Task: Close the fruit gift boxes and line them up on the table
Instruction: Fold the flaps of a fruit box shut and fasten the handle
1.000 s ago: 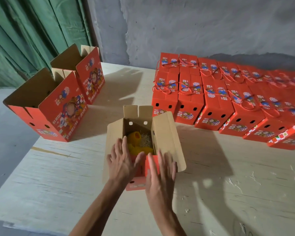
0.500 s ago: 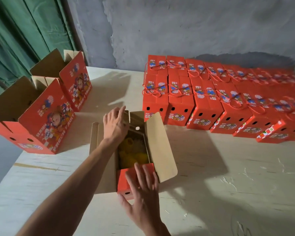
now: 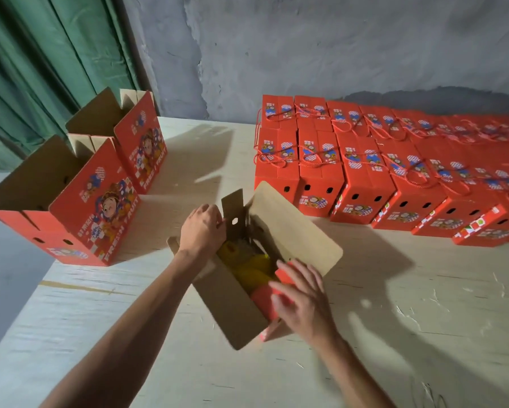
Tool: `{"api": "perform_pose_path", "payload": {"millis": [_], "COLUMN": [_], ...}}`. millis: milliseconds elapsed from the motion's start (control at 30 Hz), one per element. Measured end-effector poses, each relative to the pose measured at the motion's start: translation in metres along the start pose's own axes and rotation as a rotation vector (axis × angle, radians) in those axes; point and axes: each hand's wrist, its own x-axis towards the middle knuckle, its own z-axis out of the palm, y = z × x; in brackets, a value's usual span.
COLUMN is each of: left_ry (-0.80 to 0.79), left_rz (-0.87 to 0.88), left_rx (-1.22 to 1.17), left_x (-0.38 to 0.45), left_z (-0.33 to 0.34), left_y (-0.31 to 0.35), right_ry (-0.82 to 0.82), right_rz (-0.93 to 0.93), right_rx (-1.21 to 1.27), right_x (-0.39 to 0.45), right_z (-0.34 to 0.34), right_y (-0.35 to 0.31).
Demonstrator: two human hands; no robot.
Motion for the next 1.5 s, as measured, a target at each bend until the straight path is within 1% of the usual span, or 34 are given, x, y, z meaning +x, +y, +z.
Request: {"api": "perform_pose_path", "payload": {"millis": [133,200,267,333,400,467,500,567,633,667,700,733,800,867,900,933,1000,1033,1067,1167,1233,1267,1333,1367,1433,1500], "left_ry": [0.007,-0.004,-0.036,-0.051,-0.068,-0.093,-0.073,0.044,0.150,0.160,0.139,0.093,0.003,0.013,0.027,0.007,-0.135,-0.199,-0.231,-0.230,-0.174,-0.135,-0.056,-0.062,-0.165,-0.271], "left_rz": [-0.100,-0.132,-0.131,-0.135,-0.149,-0.164,-0.173,-0.212,-0.313,-0.371,-0.389,-0.352,-0.151,0.034,0.066,0.064,0.032,0.043,0.057,0.078,0.101,0.116,0.228,0.271,0.259,0.287], "left_rx": [-0.009,-0.028,-0.018,-0.039,-0.158,-0.303,-0.371,-0.487,-0.587,-0.625,-0.636,-0.600,-0.415,-0.301,-0.295,-0.320,-0.431,-0.465,-0.457,-0.418,-0.449,-0.425,-0.292,-0.226,-0.178,-0.155], "left_x": [-0.018,-0.029,-0.045,-0.060,-0.068,-0.068,-0.067,-0.068,-0.066,-0.064,-0.059,-0.054,-0.048,-0.049,-0.052,-0.055,-0.060,-0.061,-0.061,-0.071,-0.083,-0.089,-0.095,-0.094,-0.090,-0.088], "left_z": [-0.010,-0.009,-0.002,0.010,0.019,0.022,0.022,0.025,0.028,0.028,0.028,0.027,0.026,0.032,0.037,0.042,0.049,0.049,0.048,0.046,0.047,0.048,0.049,0.048,0.041,0.035], "left_y": [0.008,0.011,0.016,0.019,0.016,0.010,0.007,0.000,-0.007,-0.010,-0.014,-0.015,-0.016,-0.019,-0.022,-0.025,-0.032,-0.035,-0.036,-0.028,-0.018,-0.015,-0.013,-0.014,-0.016,-0.024], "right_ry": [-0.113,-0.147,-0.137,-0.085,-0.011,0.031,0.036,0.004,-0.044,-0.070,-0.089,-0.096,-0.096,-0.078,-0.065,-0.052,-0.041,-0.046,-0.053,-0.084,-0.112,-0.119,-0.115,-0.109,-0.126,-0.203], "right_rz": [-0.057,-0.059,-0.034,0.070,0.209,0.269,0.280,0.307,0.342,0.368,0.396,0.425,0.473,0.476,0.458,0.437,0.389,0.370,0.349,0.268,0.237,0.220,0.175,0.159,0.148,0.138], "right_rx": [-0.100,-0.080,-0.028,0.073,0.202,0.244,0.237,0.191,0.172,0.181,0.196,0.213,0.220,0.147,0.104,0.074,0.049,0.048,0.051,0.071,0.085,0.071,-0.006,-0.044,-0.082,-0.119], "right_x": [0.020,0.021,0.020,0.016,0.011,0.007,0.005,-0.001,-0.003,-0.004,-0.004,-0.005,-0.006,-0.007,-0.009,-0.010,-0.012,-0.012,-0.011,-0.005,0.004,0.008,0.013,0.014,0.013,0.004], "right_z": [-0.029,-0.040,-0.044,-0.041,-0.038,-0.037,-0.038,-0.038,-0.037,-0.035,-0.034,-0.032,-0.027,-0.020,-0.017,-0.015,-0.012,-0.012,-0.011,-0.014,-0.021,-0.025,-0.030,-0.032,-0.037,-0.042], "right_y": [0.044,0.055,0.056,0.048,0.037,0.029,0.026,0.019,0.012,0.009,0.007,0.004,-0.003,-0.013,-0.016,-0.018,-0.014,-0.011,-0.007,0.013,0.029,0.036,0.045,0.046,0.043,0.040]}}
